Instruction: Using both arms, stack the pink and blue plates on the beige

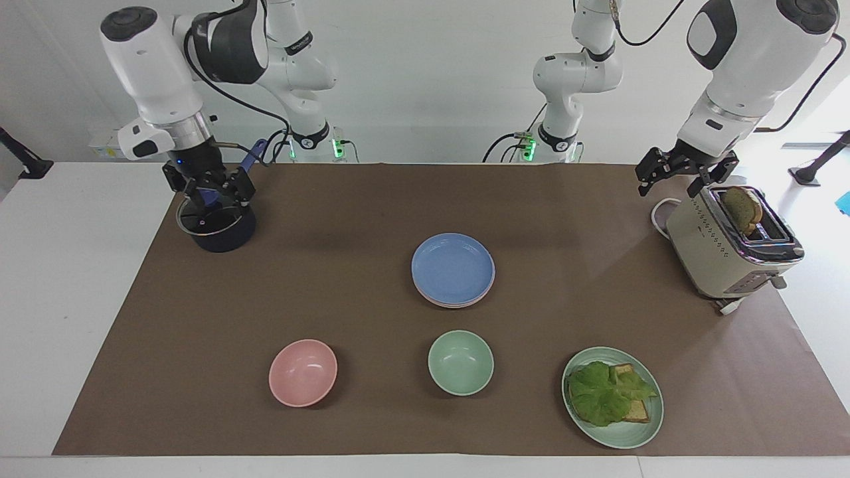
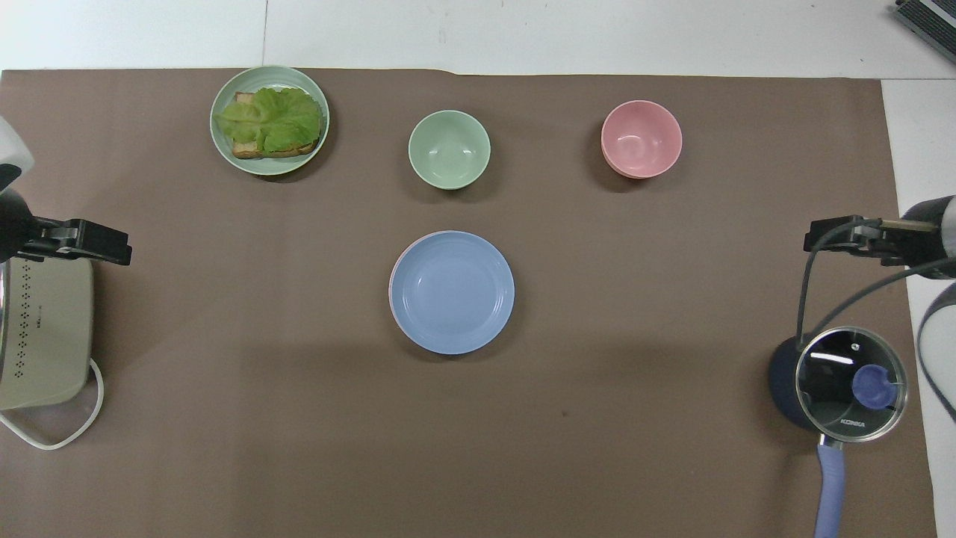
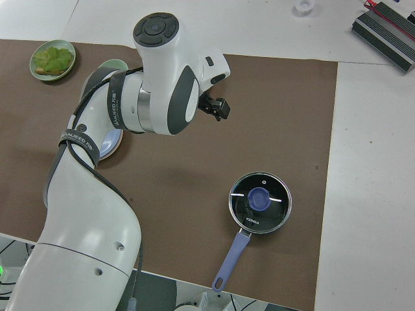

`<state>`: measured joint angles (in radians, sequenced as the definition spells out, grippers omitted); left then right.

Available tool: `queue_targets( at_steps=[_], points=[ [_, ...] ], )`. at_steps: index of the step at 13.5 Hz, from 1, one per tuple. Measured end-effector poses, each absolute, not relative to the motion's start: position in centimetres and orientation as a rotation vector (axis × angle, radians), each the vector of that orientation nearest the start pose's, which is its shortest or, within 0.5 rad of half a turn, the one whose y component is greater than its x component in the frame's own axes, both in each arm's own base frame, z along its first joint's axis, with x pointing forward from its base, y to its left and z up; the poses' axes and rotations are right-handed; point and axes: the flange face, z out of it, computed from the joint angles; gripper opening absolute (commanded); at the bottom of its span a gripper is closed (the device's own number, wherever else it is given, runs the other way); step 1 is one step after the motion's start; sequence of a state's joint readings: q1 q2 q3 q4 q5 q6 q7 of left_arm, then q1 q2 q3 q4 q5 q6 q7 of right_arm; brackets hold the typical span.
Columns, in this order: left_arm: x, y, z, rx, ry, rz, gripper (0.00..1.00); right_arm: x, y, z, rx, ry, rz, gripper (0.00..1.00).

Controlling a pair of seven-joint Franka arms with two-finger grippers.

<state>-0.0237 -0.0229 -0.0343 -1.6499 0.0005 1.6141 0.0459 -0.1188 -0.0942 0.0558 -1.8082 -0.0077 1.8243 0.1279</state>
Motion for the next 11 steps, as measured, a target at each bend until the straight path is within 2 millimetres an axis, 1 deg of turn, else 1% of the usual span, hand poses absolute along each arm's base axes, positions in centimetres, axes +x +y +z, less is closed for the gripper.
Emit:
queue_targets(
  at_steps=[1, 4, 6, 8, 11],
  points=[
    [54.9, -3.2, 60.3, -3.136, 0.163, 0.020, 1.00, 54.1, -3.5, 59.9, -3.151, 0.294, -0.172, 1.00],
    [54.9, -3.2, 60.3, -3.136, 0.163, 0.020, 1.00, 53.6, -3.0, 62.9, -3.164, 0.283, -0.097, 1.00],
    [54.9, -3.2, 60.3, -3.136, 0.163, 0.020, 1.00, 52.8, -1.9, 64.2, -3.170, 0.255, -0.017, 1.00],
    [54.9, -3.2, 60.3, -3.136, 0.163, 0.020, 1.00, 52.8, -0.3, 64.1, -3.175, 0.208, 0.018, 1.00],
    [54.9, -3.2, 60.3, -3.136, 0.163, 0.020, 1.00, 53.2, 1.5, 63.1, -3.179, 0.152, 0.082, 1.00]
  ],
)
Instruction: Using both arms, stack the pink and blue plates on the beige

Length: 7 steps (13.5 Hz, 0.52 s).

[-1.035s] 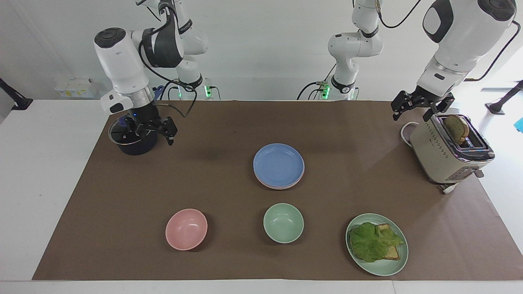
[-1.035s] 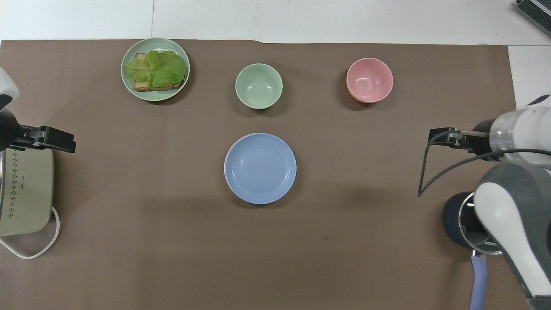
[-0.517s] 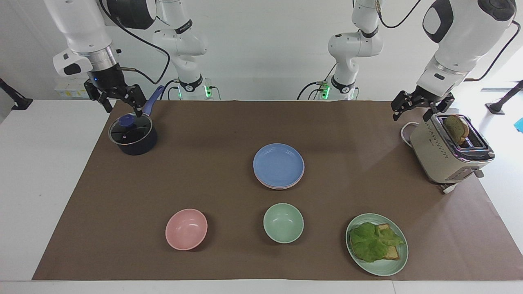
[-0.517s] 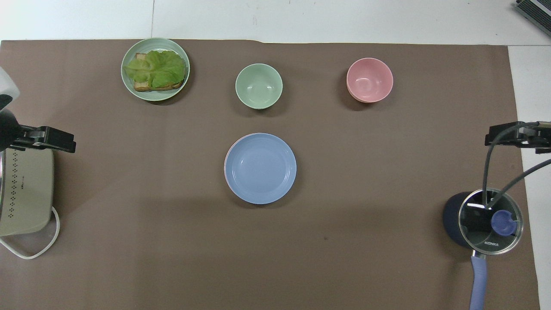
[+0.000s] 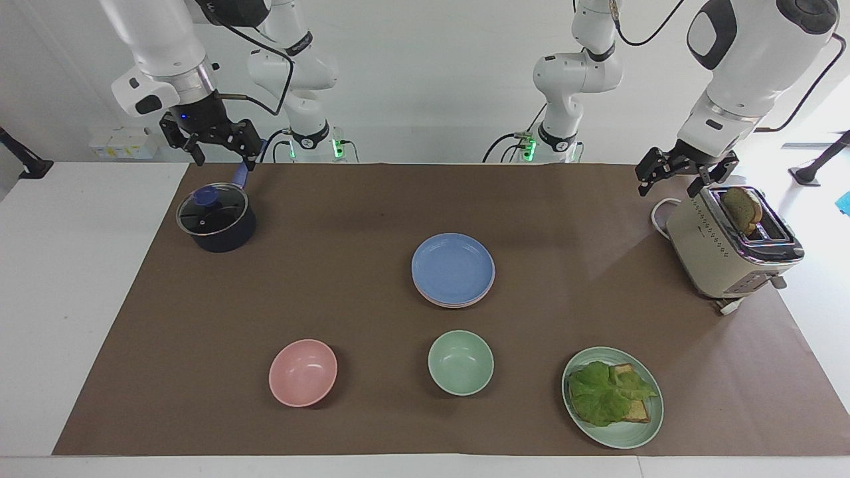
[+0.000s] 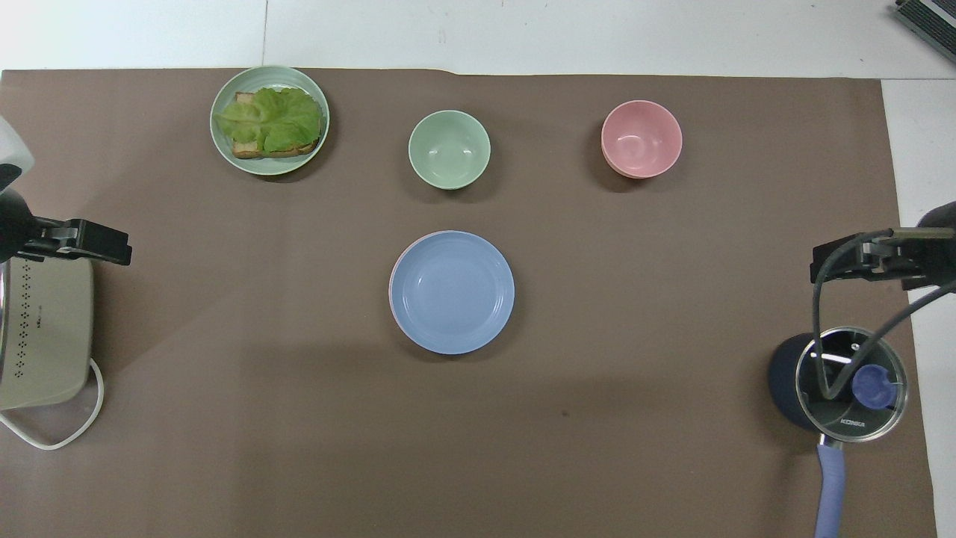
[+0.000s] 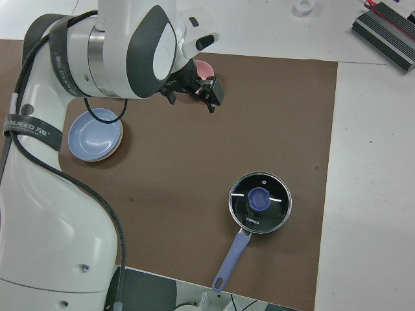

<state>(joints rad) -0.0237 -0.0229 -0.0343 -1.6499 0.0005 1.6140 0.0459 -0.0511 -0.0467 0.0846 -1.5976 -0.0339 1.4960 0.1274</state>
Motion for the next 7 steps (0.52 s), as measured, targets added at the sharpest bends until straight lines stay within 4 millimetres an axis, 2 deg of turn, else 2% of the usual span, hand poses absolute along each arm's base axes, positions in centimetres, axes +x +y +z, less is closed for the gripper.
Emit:
queue_targets(
  at_steps=[7],
  points=[
    [54.90, -3.20, 60.35, -3.136, 0.163, 0.020, 1.00, 53.41, 1.50, 63.06, -3.179, 0.152, 0.081, 1.00]
  ],
)
